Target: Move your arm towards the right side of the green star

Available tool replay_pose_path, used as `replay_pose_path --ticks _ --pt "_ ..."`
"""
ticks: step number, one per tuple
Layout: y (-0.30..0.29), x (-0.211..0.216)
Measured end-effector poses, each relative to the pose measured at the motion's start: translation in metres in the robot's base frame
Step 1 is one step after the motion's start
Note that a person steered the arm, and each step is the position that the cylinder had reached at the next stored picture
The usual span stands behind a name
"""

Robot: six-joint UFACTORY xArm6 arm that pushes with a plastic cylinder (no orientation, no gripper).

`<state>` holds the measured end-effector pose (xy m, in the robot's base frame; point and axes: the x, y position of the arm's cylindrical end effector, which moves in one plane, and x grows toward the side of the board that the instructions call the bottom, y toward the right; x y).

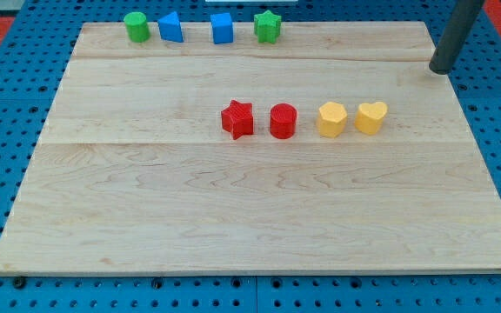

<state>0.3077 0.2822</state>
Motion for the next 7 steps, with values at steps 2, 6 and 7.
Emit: replay_pose_path --ticks 2,6,7 --pt "0.000 -0.004" --pt "0.026 0.024" --pt "0.008 0.016"
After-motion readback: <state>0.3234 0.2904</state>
